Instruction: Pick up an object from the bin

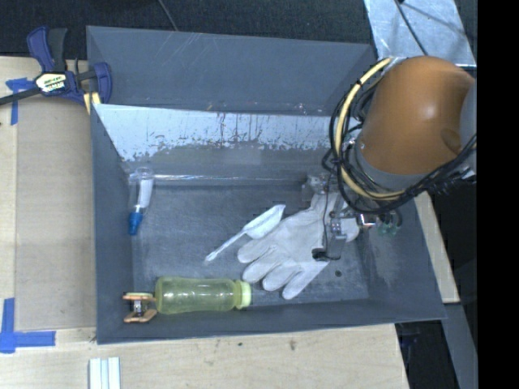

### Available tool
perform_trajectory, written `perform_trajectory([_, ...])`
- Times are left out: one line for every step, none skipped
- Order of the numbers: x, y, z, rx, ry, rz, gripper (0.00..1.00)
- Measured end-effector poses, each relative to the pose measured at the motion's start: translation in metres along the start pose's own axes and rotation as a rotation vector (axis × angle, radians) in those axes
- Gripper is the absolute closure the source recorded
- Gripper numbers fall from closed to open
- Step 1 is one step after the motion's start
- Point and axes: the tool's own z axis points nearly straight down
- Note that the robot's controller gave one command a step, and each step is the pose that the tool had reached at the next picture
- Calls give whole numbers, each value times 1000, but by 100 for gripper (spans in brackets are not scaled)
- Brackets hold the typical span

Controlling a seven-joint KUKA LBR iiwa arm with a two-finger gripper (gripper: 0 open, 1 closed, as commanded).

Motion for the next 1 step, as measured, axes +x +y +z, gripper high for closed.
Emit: perform_trajectory([-1,0,-5,0,-9,0,0])
